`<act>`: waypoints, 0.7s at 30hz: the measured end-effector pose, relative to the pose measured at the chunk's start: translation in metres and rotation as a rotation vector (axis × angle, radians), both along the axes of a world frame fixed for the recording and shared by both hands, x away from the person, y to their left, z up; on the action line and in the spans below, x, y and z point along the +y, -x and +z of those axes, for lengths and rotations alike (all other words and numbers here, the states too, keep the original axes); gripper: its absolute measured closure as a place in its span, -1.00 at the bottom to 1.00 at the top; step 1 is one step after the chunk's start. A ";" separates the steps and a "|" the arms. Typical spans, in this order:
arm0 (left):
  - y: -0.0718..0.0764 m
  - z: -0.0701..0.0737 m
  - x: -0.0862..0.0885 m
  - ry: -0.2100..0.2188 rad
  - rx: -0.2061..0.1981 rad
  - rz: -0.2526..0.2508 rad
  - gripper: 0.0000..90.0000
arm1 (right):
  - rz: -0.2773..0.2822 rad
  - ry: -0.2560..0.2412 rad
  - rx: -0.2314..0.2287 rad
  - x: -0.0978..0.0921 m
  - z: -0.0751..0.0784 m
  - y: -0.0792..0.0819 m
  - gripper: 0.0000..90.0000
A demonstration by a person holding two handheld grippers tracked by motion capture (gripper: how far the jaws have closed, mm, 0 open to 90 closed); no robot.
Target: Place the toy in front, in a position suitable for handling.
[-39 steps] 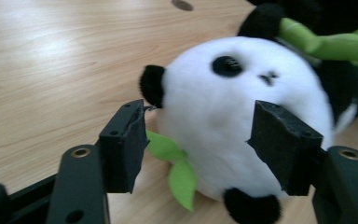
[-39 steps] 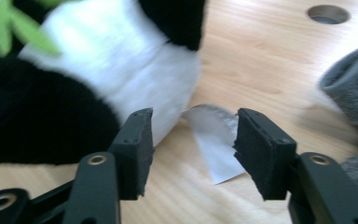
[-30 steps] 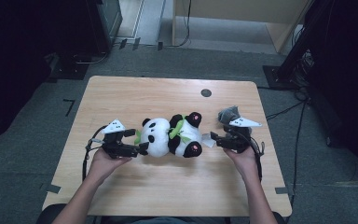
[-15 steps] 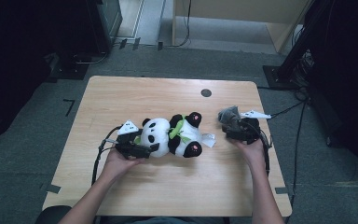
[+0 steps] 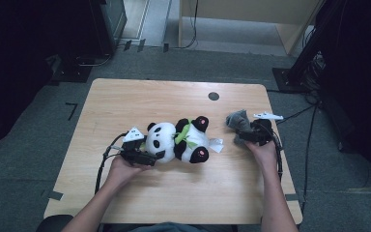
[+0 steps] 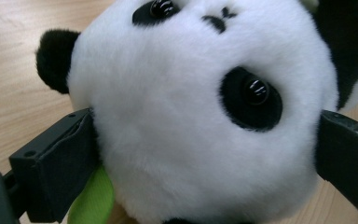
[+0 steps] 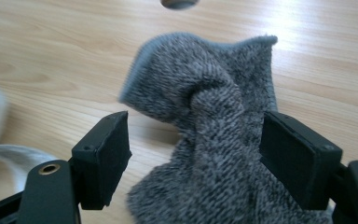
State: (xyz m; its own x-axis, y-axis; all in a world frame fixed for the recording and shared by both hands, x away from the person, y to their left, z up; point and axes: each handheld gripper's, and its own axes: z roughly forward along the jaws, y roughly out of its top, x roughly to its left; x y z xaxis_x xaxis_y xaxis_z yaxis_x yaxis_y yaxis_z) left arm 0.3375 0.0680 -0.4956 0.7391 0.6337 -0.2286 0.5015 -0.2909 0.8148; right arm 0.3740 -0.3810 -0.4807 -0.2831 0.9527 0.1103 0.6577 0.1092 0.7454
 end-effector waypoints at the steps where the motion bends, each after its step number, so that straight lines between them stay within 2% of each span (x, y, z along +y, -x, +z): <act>1: 0.001 0.000 0.000 0.001 -0.005 -0.004 -0.97 | -0.004 0.019 0.007 0.001 -0.002 -0.003 -0.42; 4: 0.002 0.000 0.002 -0.002 -0.011 0.003 -0.82 | -0.026 0.062 0.036 0.000 -0.011 -0.009 -0.32; 10: 0.005 -0.001 0.004 0.011 -0.022 0.010 -0.60 | -0.031 0.081 0.054 -0.005 -0.024 -0.016 0.05; 17: 0.008 0.000 0.006 0.012 -0.041 0.016 -0.33 | 0.012 0.094 0.043 -0.004 -0.024 -0.017 0.50; 21: 0.010 0.001 0.007 0.011 -0.043 0.011 -0.18 | 0.004 0.089 0.051 -0.004 -0.022 -0.017 0.58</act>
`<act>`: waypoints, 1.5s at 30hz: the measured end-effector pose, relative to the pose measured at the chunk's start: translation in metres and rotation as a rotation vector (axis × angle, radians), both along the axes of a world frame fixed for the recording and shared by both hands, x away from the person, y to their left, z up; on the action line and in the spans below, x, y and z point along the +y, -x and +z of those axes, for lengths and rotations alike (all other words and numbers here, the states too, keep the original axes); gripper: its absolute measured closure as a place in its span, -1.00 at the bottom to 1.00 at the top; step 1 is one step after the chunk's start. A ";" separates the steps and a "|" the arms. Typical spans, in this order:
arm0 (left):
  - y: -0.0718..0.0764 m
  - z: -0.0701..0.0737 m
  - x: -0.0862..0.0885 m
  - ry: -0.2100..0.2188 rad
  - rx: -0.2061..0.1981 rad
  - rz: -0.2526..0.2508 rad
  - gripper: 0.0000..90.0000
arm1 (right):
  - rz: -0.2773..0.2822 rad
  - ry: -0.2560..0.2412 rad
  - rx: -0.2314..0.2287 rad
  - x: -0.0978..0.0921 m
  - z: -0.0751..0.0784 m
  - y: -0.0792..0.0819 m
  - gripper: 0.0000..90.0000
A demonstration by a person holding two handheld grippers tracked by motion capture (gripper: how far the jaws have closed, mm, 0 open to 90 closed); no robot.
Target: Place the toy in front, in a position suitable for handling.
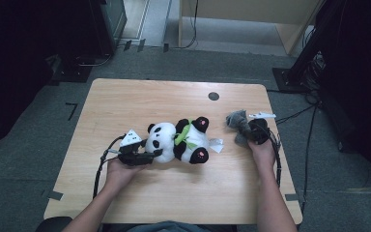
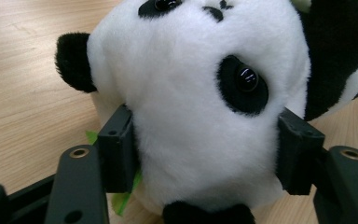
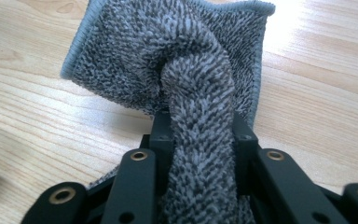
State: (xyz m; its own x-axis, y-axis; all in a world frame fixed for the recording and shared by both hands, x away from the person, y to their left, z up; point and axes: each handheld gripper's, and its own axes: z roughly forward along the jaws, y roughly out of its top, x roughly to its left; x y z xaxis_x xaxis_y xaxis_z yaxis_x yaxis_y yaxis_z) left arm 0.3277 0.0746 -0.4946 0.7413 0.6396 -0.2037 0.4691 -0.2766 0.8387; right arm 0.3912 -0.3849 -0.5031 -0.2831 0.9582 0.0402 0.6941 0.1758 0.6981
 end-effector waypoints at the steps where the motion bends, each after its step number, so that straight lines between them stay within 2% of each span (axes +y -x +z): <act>1: -0.001 0.000 0.001 0.002 0.005 -0.003 -0.16 | -0.004 -0.006 0.003 0.000 0.000 0.000 0.59; 5: 0.001 0.004 0.007 -0.007 0.023 -0.018 -0.11 | -0.001 -0.017 0.008 -0.002 0.003 0.002 0.63; 8: 0.002 0.006 0.014 0.011 0.057 -0.027 -0.11 | 0.003 -0.039 0.002 -0.003 0.008 0.004 0.64; 10: 0.002 0.005 0.015 0.013 0.052 -0.023 -0.17 | 0.010 -0.064 -0.010 -0.003 0.011 0.006 0.64; 16: 0.000 0.001 0.013 0.049 0.069 -0.001 -0.66 | 0.031 -0.092 -0.024 0.003 0.019 0.012 0.64; 21: -0.002 -0.002 0.011 0.055 0.067 0.015 -0.82 | 0.057 -0.094 -0.032 0.012 0.028 0.018 0.64; 23: -0.003 -0.004 0.009 0.056 0.090 0.023 -0.89 | 0.073 -0.102 -0.041 0.018 0.033 0.020 0.64; 25: -0.002 -0.005 0.010 0.062 0.092 0.025 -0.86 | 0.090 -0.102 -0.049 0.024 0.040 0.022 0.64; 28: 0.001 -0.002 0.010 0.056 0.085 0.036 -0.59 | 0.124 -0.077 -0.073 0.037 0.052 0.025 0.64; 32: 0.003 0.000 0.010 0.040 0.075 0.041 -0.39 | 0.159 -0.089 -0.069 0.049 0.064 0.026 0.64; 35: 0.004 0.001 0.010 0.038 0.076 0.041 -0.31 | 0.184 -0.095 -0.071 0.057 0.073 0.026 0.64; 41: 0.002 0.004 0.010 0.032 0.088 0.034 -0.29 | 0.230 -0.138 -0.062 0.072 0.099 0.025 0.64; 45: 0.002 0.004 0.011 0.038 0.090 0.034 -0.28 | 0.287 -0.139 -0.084 0.091 0.117 0.026 0.64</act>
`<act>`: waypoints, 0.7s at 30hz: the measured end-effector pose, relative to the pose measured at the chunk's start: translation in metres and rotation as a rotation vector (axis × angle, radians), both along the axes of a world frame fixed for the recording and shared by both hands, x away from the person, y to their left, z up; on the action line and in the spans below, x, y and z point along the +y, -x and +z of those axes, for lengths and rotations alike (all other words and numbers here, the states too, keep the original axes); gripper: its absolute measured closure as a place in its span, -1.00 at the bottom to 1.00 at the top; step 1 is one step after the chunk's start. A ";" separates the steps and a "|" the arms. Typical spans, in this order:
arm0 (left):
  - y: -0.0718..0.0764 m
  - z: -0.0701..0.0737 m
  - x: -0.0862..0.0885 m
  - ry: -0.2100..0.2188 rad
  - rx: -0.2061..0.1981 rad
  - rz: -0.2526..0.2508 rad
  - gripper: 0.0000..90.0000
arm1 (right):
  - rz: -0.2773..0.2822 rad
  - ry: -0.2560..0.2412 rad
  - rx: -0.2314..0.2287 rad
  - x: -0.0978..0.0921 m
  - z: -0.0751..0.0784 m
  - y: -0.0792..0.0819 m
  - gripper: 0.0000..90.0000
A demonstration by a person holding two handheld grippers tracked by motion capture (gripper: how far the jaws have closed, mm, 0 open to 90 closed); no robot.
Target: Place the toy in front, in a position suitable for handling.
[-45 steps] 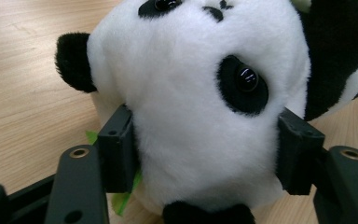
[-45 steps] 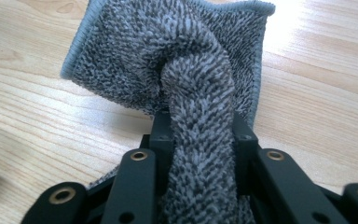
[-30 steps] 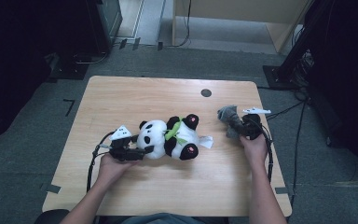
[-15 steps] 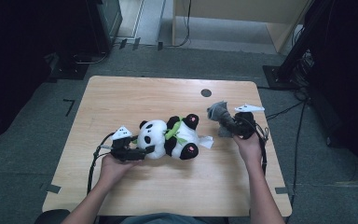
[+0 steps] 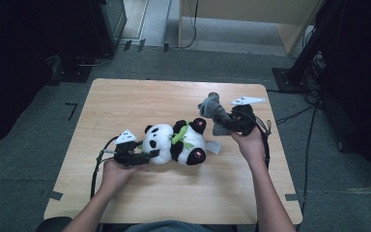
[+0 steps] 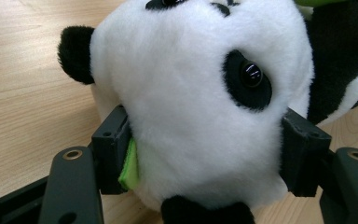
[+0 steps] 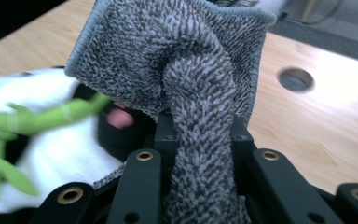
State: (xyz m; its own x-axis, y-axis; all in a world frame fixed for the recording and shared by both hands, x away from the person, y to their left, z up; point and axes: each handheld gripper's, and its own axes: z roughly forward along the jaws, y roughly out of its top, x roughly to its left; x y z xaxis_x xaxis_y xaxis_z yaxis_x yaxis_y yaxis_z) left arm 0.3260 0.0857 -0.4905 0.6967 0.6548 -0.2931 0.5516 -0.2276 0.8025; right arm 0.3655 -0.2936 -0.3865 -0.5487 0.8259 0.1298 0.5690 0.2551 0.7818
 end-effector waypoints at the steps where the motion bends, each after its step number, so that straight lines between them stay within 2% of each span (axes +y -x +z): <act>1: 0.000 0.000 0.000 0.004 -0.001 0.004 -0.28 | 0.016 0.000 -0.004 0.006 0.003 0.000 0.64; 5: 0.001 0.001 -0.001 0.003 -0.006 0.007 -0.27 | 0.079 0.014 -0.026 0.030 0.014 0.001 0.64; 13: 0.001 0.001 -0.001 0.013 -0.002 0.017 -0.28 | 0.175 0.007 -0.024 0.073 0.029 -0.004 0.64; 21: 0.001 0.001 -0.002 0.007 -0.014 0.012 -0.28 | 0.239 0.048 0.011 0.113 0.021 -0.013 0.64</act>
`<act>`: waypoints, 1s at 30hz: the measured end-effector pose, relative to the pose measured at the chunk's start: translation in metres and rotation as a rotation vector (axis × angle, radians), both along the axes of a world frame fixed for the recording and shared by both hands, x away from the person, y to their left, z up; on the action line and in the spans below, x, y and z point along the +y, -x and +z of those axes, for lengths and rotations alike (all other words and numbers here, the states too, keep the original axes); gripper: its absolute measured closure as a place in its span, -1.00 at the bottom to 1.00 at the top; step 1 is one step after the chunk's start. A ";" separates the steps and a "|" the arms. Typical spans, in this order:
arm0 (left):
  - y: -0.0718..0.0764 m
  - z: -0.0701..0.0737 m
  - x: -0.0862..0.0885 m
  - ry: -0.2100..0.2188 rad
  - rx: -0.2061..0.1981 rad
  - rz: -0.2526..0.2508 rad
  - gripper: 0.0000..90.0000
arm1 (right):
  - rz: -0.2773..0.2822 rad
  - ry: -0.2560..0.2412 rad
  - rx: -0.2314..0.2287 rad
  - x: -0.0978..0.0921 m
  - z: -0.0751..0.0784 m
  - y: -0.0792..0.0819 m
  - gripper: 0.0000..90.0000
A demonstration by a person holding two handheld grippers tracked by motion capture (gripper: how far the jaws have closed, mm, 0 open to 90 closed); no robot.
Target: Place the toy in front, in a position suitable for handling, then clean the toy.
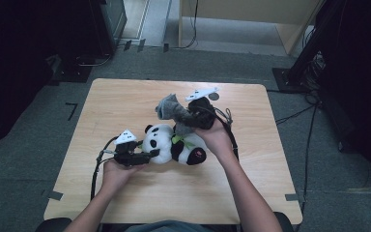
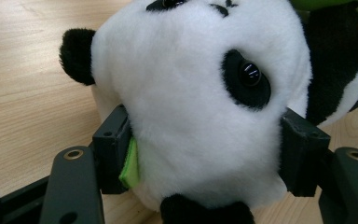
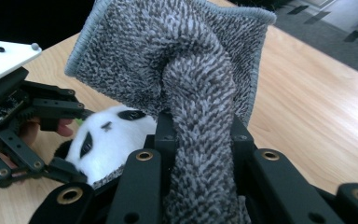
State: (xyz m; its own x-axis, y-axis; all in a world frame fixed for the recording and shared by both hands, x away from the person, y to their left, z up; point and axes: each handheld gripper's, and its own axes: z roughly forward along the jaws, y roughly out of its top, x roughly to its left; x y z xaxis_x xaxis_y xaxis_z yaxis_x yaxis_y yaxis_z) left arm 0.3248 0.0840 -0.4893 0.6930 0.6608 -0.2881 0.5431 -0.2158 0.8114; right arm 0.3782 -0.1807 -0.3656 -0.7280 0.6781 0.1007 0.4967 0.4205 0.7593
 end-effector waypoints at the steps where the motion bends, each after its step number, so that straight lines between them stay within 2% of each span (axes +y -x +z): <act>1: 0.000 0.000 0.000 0.000 -0.001 0.000 -0.28 | 0.006 0.005 0.004 0.005 -0.001 -0.001 0.64; 4: 0.000 0.000 0.000 -0.001 0.000 -0.001 -0.27 | 0.030 0.032 0.015 0.019 -0.004 -0.005 0.64; 11: 0.001 0.001 0.000 -0.009 -0.011 -0.001 -0.27 | 0.087 0.039 0.048 0.054 -0.009 -0.013 0.64; 16: 0.002 0.001 -0.001 -0.022 -0.013 0.004 -0.26 | 0.138 0.064 0.106 0.081 -0.026 -0.015 0.63; 18: 0.002 0.000 0.000 -0.019 -0.002 0.007 -0.24 | 0.150 0.103 0.100 0.087 -0.033 -0.014 0.64; 19: 0.002 -0.001 0.000 -0.019 0.005 0.010 -0.21 | 0.146 0.118 0.095 0.088 -0.036 -0.014 0.64; 22: 0.002 0.000 -0.002 -0.024 0.009 0.017 -0.13 | 0.116 0.123 0.106 0.082 -0.041 -0.018 0.66; 24: 0.001 0.000 -0.002 -0.024 0.013 0.018 -0.12 | 0.107 0.110 0.123 0.075 -0.042 -0.022 0.66; 27: 0.001 0.000 -0.002 -0.027 0.020 0.016 -0.11 | 0.074 0.131 0.132 0.066 -0.041 -0.026 0.66; 30: 0.001 0.000 -0.002 -0.035 0.022 0.019 -0.11 | 0.033 0.149 0.173 0.052 -0.041 -0.033 0.68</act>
State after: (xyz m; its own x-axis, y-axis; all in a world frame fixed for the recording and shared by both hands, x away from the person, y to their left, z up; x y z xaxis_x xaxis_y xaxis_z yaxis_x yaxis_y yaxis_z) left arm 0.3235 0.0816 -0.4889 0.6739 0.6837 -0.2801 0.5654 -0.2332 0.7912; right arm 0.4114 -0.1291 -0.4068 -0.7307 0.6709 0.1264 0.5980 0.5396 0.5926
